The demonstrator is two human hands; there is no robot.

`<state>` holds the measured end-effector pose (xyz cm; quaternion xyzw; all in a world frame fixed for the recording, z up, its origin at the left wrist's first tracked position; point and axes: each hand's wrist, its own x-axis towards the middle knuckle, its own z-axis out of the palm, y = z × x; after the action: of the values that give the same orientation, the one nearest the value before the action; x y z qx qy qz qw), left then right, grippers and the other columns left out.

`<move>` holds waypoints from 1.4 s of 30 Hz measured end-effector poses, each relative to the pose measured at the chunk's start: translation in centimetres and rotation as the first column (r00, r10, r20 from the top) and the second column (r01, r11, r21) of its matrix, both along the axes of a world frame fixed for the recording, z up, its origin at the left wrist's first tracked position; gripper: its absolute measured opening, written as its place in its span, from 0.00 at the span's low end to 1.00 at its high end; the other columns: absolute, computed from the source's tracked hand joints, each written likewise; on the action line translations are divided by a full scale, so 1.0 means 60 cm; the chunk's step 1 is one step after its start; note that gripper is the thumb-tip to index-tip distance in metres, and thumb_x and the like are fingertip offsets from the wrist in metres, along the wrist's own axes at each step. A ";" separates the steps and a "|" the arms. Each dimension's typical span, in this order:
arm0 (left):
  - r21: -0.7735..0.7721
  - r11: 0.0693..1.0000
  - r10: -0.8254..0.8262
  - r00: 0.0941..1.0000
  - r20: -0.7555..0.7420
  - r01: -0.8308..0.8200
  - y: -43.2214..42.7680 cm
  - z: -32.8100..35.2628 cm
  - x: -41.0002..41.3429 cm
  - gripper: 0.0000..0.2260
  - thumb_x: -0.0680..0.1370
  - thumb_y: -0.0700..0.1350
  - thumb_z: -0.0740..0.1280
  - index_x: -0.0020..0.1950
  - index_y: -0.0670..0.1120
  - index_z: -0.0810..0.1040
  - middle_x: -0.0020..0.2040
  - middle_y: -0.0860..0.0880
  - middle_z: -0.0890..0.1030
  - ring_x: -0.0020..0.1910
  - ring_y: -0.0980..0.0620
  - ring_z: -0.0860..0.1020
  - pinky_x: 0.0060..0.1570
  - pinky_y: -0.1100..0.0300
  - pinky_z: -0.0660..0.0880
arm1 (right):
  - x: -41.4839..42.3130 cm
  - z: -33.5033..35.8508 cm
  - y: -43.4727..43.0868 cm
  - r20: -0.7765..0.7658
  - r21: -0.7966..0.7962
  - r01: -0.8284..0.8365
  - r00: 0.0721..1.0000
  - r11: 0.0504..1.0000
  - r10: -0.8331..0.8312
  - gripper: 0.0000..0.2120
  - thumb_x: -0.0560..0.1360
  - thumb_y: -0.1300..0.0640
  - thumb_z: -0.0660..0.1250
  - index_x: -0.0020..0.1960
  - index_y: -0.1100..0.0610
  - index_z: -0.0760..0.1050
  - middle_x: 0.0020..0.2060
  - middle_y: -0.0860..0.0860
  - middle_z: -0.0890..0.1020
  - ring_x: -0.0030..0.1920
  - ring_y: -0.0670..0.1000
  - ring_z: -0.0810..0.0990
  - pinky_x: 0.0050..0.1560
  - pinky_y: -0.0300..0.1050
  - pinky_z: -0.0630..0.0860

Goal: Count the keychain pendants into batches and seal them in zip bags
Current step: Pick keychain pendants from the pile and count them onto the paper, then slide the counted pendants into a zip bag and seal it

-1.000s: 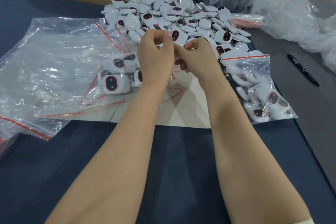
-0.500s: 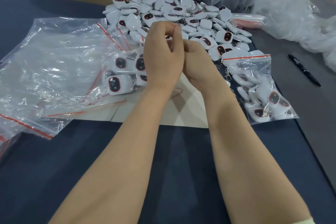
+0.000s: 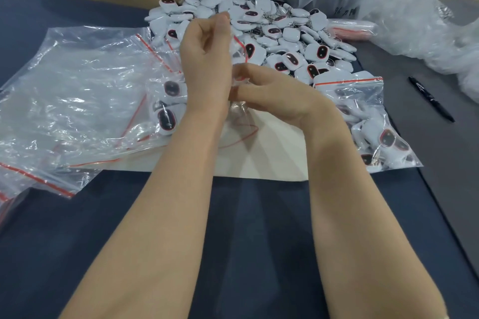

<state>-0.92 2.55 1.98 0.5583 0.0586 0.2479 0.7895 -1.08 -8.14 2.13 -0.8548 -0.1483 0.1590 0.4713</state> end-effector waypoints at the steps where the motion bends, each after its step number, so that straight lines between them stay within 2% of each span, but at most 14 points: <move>1: -0.001 1.000 0.004 1.000 0.016 -0.004 0.002 0.002 -0.001 0.08 0.79 0.39 0.64 0.40 0.44 0.73 0.40 0.53 0.78 0.39 0.65 0.77 0.45 0.72 0.72 | 0.001 0.001 0.002 0.046 0.010 0.018 0.999 1.000 -0.019 0.11 0.73 0.55 0.71 0.55 0.54 0.78 0.52 0.48 0.80 0.57 0.49 0.79 0.65 0.47 0.71; 3: 0.000 1.000 0.017 0.998 0.057 -0.017 0.005 0.007 -0.003 0.07 0.79 0.39 0.64 0.40 0.43 0.73 0.41 0.53 0.79 0.39 0.65 0.77 0.45 0.72 0.71 | 0.002 0.001 0.008 0.146 0.049 0.085 0.985 0.995 -0.091 0.05 0.73 0.56 0.72 0.47 0.54 0.78 0.42 0.45 0.81 0.46 0.45 0.80 0.56 0.43 0.74; 5: 0.028 0.999 0.037 0.995 0.093 -0.040 0.007 0.011 -0.006 0.06 0.79 0.38 0.64 0.42 0.43 0.74 0.43 0.53 0.79 0.42 0.65 0.78 0.47 0.71 0.72 | 0.004 -0.002 0.016 0.194 0.126 0.158 0.964 0.979 -0.180 0.06 0.74 0.58 0.70 0.39 0.56 0.76 0.32 0.44 0.76 0.37 0.45 0.75 0.53 0.51 0.76; 8: 0.164 0.969 0.167 0.979 0.118 -0.185 0.012 0.007 -0.010 0.05 0.79 0.39 0.62 0.45 0.42 0.75 0.42 0.53 0.78 0.43 0.62 0.77 0.50 0.68 0.72 | 0.006 -0.005 0.026 0.119 0.377 0.240 0.945 0.895 -0.304 0.12 0.77 0.58 0.66 0.43 0.68 0.73 0.38 0.55 0.80 0.41 0.54 0.77 0.57 0.63 0.76; 11: 0.315 0.908 0.261 0.961 0.095 -0.278 0.022 -0.002 -0.013 0.03 0.79 0.42 0.63 0.46 0.45 0.75 0.42 0.55 0.76 0.44 0.59 0.75 0.46 0.70 0.71 | 0.007 0.000 0.018 -0.018 0.662 0.278 0.934 0.696 -0.356 0.10 0.80 0.61 0.62 0.41 0.61 0.75 0.38 0.54 0.83 0.36 0.51 0.82 0.47 0.53 0.81; 15: 0.453 0.884 -0.052 0.987 -0.154 0.118 0.023 -0.012 -0.015 0.15 0.79 0.56 0.63 0.53 0.44 0.77 0.49 0.52 0.79 0.48 0.57 0.77 0.52 0.68 0.72 | 0.017 0.006 -0.010 -0.226 0.877 0.325 0.930 0.355 -0.291 0.12 0.79 0.63 0.61 0.39 0.62 0.76 0.36 0.56 0.83 0.36 0.52 0.83 0.39 0.43 0.80; 18: 0.498 0.764 -0.290 0.907 -0.305 0.411 0.017 -0.015 -0.026 0.23 0.77 0.64 0.59 0.59 0.47 0.76 0.53 0.53 0.80 0.51 0.57 0.76 0.61 0.58 0.68 | 0.019 0.012 -0.030 -0.310 0.909 0.364 0.916 0.202 -0.254 0.09 0.78 0.62 0.62 0.44 0.65 0.78 0.39 0.57 0.83 0.43 0.54 0.82 0.53 0.47 0.79; 21: 0.512 0.588 -0.471 0.780 -0.413 0.626 0.015 -0.021 -0.028 0.24 0.72 0.66 0.63 0.55 0.48 0.79 0.47 0.54 0.84 0.45 0.58 0.81 0.53 0.58 0.74 | 0.019 0.005 -0.041 -0.385 0.902 0.415 0.898 0.120 -0.215 0.10 0.78 0.59 0.63 0.48 0.66 0.79 0.44 0.59 0.83 0.46 0.56 0.82 0.62 0.53 0.75; 24: 0.470 0.591 -0.502 0.756 -0.421 0.655 0.016 -0.030 -0.023 0.14 0.70 0.61 0.70 0.45 0.52 0.79 0.39 0.58 0.84 0.41 0.61 0.82 0.48 0.62 0.78 | 0.027 -0.007 -0.049 -0.396 0.865 0.465 0.864 0.188 -0.312 0.12 0.80 0.57 0.61 0.53 0.65 0.78 0.46 0.58 0.84 0.46 0.54 0.84 0.59 0.51 0.77; 27: 0.435 0.641 -0.493 0.774 -0.397 0.632 0.015 -0.039 -0.019 0.14 0.71 0.58 0.72 0.50 0.50 0.81 0.44 0.54 0.85 0.46 0.57 0.83 0.53 0.56 0.78 | 0.043 -0.020 -0.054 -0.408 0.800 0.534 0.819 0.273 -0.404 0.10 0.80 0.55 0.63 0.53 0.61 0.76 0.49 0.57 0.84 0.47 0.53 0.84 0.52 0.48 0.80; 30: 0.325 0.741 -0.475 0.800 -0.367 0.588 0.012 -0.044 -0.017 0.12 0.72 0.52 0.73 0.51 0.47 0.81 0.45 0.52 0.85 0.45 0.55 0.83 0.49 0.59 0.79 | 0.052 -0.035 -0.057 -0.336 0.598 0.605 0.784 0.525 -0.521 0.17 0.76 0.44 0.67 0.55 0.56 0.77 0.53 0.54 0.83 0.53 0.54 0.83 0.58 0.53 0.78; 34: 0.155 0.852 -0.428 0.835 -0.345 0.501 0.006 -0.050 -0.008 0.07 0.72 0.43 0.73 0.48 0.46 0.81 0.40 0.50 0.85 0.38 0.55 0.83 0.39 0.62 0.78 | 0.043 -0.048 -0.051 -0.279 0.422 0.487 0.872 0.765 -0.401 0.19 0.71 0.39 0.69 0.49 0.54 0.82 0.47 0.54 0.86 0.49 0.55 0.85 0.58 0.54 0.77; 38: 0.085 0.867 -0.437 0.832 -0.342 0.491 0.008 -0.048 -0.005 0.08 0.73 0.46 0.72 0.50 0.46 0.80 0.45 0.48 0.85 0.45 0.50 0.83 0.52 0.51 0.79 | 0.041 -0.053 -0.037 -0.218 0.512 0.437 0.899 0.740 -0.380 0.10 0.75 0.50 0.69 0.47 0.56 0.82 0.42 0.54 0.86 0.44 0.53 0.85 0.48 0.49 0.79; 42: 0.215 0.853 -0.371 0.841 -0.394 0.477 0.009 -0.038 0.000 0.22 0.71 0.65 0.67 0.52 0.48 0.78 0.53 0.53 0.81 0.51 0.54 0.79 0.56 0.54 0.74 | 0.037 -0.051 -0.036 -0.277 0.693 0.404 0.914 0.597 -0.297 0.10 0.76 0.58 0.67 0.38 0.56 0.84 0.41 0.56 0.85 0.46 0.57 0.82 0.58 0.57 0.78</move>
<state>-0.93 3.09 -0.28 0.7059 0.0279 -0.0287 0.7072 1.16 -10.32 -0.94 -0.5904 0.0031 0.0457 0.8058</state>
